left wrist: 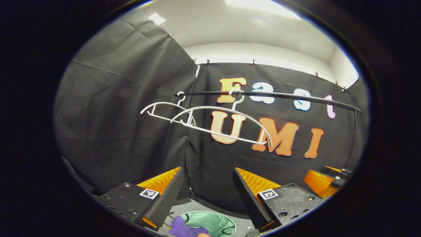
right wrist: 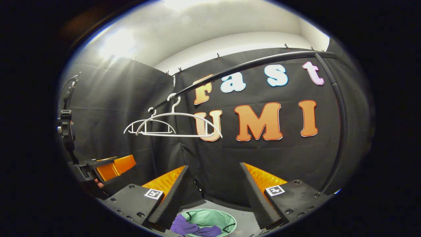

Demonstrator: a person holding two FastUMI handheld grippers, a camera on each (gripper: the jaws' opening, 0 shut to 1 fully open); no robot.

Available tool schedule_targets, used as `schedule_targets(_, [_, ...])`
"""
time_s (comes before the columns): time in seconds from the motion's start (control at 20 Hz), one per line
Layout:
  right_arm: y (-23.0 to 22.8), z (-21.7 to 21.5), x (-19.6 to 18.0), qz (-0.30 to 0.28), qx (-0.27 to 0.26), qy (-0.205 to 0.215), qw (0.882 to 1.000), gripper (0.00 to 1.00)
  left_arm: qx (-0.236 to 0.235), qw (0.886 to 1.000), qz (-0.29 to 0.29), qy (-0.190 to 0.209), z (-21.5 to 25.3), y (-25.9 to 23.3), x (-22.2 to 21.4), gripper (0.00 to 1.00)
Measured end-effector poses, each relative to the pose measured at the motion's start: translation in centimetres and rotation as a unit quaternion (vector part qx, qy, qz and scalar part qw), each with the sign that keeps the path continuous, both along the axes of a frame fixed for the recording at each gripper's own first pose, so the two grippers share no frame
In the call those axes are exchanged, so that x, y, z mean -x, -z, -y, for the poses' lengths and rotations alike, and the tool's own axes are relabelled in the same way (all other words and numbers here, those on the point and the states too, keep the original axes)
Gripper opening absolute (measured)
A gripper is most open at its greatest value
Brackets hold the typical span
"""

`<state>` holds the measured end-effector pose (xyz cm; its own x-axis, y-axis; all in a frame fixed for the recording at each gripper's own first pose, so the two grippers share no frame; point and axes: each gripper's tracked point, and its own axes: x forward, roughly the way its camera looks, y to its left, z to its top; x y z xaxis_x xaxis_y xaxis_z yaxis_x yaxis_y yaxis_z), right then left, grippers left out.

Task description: Grasp the clothes on the hanger with both hands and then place them into the laundry hamper below.

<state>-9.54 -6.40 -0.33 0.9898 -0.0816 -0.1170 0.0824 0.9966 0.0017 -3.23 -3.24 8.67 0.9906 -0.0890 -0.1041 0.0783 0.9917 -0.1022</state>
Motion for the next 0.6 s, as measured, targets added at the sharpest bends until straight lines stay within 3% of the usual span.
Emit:
schedule_targets(0.05, [-0.2, 0.4, 0.7, 0.005, -0.001, 0.000, 1.000, 0.98, 0.002, 1.000, 0.003, -0.001, 0.2, -0.4, 0.6, 0.95])
schedule_targets(0.3, [-0.6, 1.4, 2.5, 0.016, -0.013, 0.002, 1.000, 1.00, 0.002, 1.000, 0.009, -0.010, 0.7, -0.9, 2.6, 0.92])
schedule_targets(0.35, [-1.0, 1.6, 2.9, 0.022, -0.017, 0.002, 1.000, 1.00, 0.004, 1.000, 0.011, -0.009, 0.8, -1.1, 2.9, 0.95])
schedule_targets(0.4, [-1.3, 2.0, 3.2, 0.028, -0.017, 0.007, 0.999, 1.00, 0.005, 1.000, 0.012, -0.009, 0.9, -1.2, 3.0, 0.92])
schedule_targets(0.45, [-1.3, 2.6, 3.6, 0.029, -0.015, 0.015, 0.999, 0.98, 0.004, 1.000, 0.011, -0.007, 1.0, -1.2, 2.9, 0.95])
schedule_targets(0.6, [-1.1, 2.5, 3.4, 0.029, -0.017, 0.021, 0.999, 0.98, -0.010, 1.000, 0.006, -0.006, 0.7, -1.0, 2.5, 0.92])
